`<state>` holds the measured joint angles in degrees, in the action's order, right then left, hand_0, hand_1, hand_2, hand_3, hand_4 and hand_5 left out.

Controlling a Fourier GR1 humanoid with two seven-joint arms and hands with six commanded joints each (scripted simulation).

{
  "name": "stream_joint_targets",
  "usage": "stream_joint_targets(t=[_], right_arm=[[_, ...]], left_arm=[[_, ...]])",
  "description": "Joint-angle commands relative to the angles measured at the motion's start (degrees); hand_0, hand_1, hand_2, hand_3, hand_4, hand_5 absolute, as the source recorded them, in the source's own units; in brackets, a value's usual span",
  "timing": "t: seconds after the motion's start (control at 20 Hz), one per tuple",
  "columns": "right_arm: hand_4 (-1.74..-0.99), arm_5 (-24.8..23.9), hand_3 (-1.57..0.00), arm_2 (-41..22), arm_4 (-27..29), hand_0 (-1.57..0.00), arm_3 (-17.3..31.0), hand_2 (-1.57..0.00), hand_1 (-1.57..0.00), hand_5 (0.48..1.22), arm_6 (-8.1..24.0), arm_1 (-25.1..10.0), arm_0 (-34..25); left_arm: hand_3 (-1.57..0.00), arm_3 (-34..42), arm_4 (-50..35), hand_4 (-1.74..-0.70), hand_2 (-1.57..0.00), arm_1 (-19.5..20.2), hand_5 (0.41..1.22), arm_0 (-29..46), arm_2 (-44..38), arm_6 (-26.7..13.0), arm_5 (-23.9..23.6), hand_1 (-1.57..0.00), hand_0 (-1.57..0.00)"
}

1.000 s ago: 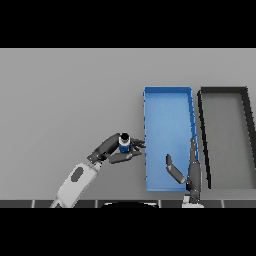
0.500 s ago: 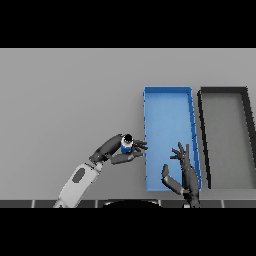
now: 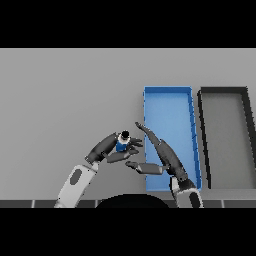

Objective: Pick up the blue pipe and place it into the blue bin.

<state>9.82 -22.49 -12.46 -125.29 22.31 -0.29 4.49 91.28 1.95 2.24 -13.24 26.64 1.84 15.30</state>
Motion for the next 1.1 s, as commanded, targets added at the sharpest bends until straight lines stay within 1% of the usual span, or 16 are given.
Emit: stream_joint_targets(t=[0.0,0.1,0.15,0.3,0.4,0.55,0.6,0.65,0.7,0.75,0.8,0.85,0.9,0.95,1.0,1.05], right_arm=[[-1.302,0.78,0.0,-0.08,0.38,0.0,0.15,-0.04,0.0,0.559,1.53,-0.03,-1.65],[-1.294,2.66,0.0,-1.02,1.59,0.0,1.5,-0.04,0.0,0.56,3.98,0.56,-4.41],[-1.282,3.11,0.0,-0.98,2.12,0.0,2.83,-0.04,0.0,0.555,5.0,1.28,-6.9],[-1.242,4.84,0.0,-0.83,3.08,0.0,4.21,-0.05,0.0,0.551,6.94,1.29,-11.35],[-1.223,4.91,0.0,-0.6,3.1,-0.01,4.98,-0.07,-0.02,0.54,8.59,2.14,-16.23],[-1.186,6.08,0.0,1.22,5.3,-0.02,6.18,-0.08,-0.03,0.521,10.42,2.15,-21.6],[-1.184,6.15,0.0,0.85,5.63,-0.03,6.24,-0.09,-0.04,0.516,11.52,2.68,-22.61],[-1.192,6.58,-0.01,0.89,5.8,-0.03,7.35,-0.11,-0.06,0.507,12.15,2.82,-23.51],[-1.204,6.68,-0.04,1.09,5.8,-0.07,8.16,-0.17,-0.11,0.497,12.64,2.95,-24.42],[-1.233,7.28,-0.13,1.48,5.97,-0.17,9.33,-0.26,-0.22,0.487,12.45,2.67,-24.98],[-1.278,7.62,-0.24,1.61,6.35,-0.32,10.35,-0.38,-0.36,0.485,12.61,2.91,-26.1],[-1.331,7.7,-0.4,1.42,6.42,-0.51,11.57,-0.54,-0.53,0.489,12.22,3.65,-27.17],[-1.406,7.77,-0.6,1.43,6.56,-0.7,12.06,-0.74,-0.7,0.5,11.98,3.88,-27.4],[-1.467,7.75,-0.76,1.29,6.52,-0.88,12.12,-0.91,-0.88,0.518,11.79,3.99,-27.36],[-1.514,7.69,-0.87,1.5,6.79,-1.01,12.34,-1.04,-1.02,0.55,11.83,4.16,-27.47],[-1.551,7.79,-0.95,1.67,7.6,-1.13,12.4,-1.15,-1.13,0.596,11.52,4.38,-27.04]], left_arm=[[-1.57,0.47,-0.44,-1.47,-1.57,0.36,1.221,0.55,-0.29,0.91,0.67,-1.57,-1.57],[-1.57,-0.52,-0.04,-1.47,-1.57,0.11,1.221,0.26,-0.72,1.69,1.4,-1.57,-1.57],[-1.57,-0.76,0.38,-1.47,-1.57,-0.53,1.221,-0.44,-0.64,1.57,1.52,-1.57,-1.57],[-1.57,-1.58,-0.51,-1.46,-1.57,-1.09,1.221,-0.67,-1.66,1.19,2.95,-1.57,-1.57],[-1.57,-1.32,-1.55,-1.47,-1.57,-1.66,1.221,0.07,-1.89,0.25,4.08,-1.57,-1.57],[-1.57,-0.7,0.8,-1.47,-1.57,-1.76,1.221,0.53,-2.09,0.29,3.51,-1.57,-1.57],[-1.57,-0.55,1.21,-1.47,-1.57,-1.24,1.221,0.7,-2.46,0.81,3.89,-1.57,-1.57],[-1.57,-1.08,1.57,-1.47,-1.57,-2.0,1.221,0.21,-2.67,0.62,3.73,-1.57,-1.57],[-1.57,-1.04,1.77,-1.47,-1.57,-1.92,1.221,0.17,-3.02,0.21,3.99,-1.57,-1.57],[-1.57,-1.17,2.1,-1.46,-1.57,-2.05,1.221,0.53,-3.13,-0.24,4.19,-1.57,-1.57],[-1.57,-1.12,2.03,-1.52,-1.57,-2.26,1.221,0.83,-3.16,0.39,4.64,-1.57,-1.57],[-1.57,-0.47,2.07,-1.56,-1.57,-2.27,1.221,1.36,-2.78,-1.84,5.12,-1.57,-1.57],[-1.57,-0.06,2.72,-1.59,-1.57,-2.16,1.221,1.37,-2.86,-2.68,4.86,-1.57,-1.57],[-1.57,0.06,2.96,-1.62,-1.57,-2.18,1.221,1.15,-3.23,-3.09,4.67,-1.57,-1.57],[-1.57,-0.26,3.68,-1.64,-1.57,-2.83,1.221,1.2,-2.95,-3.15,4.13,-1.57,-1.57],[-1.51,-0.17,2.84,-1.66,-1.57,-3.06,1.221,1.18,-3.45,-2.95,4.71,-1.57,-1.57]])
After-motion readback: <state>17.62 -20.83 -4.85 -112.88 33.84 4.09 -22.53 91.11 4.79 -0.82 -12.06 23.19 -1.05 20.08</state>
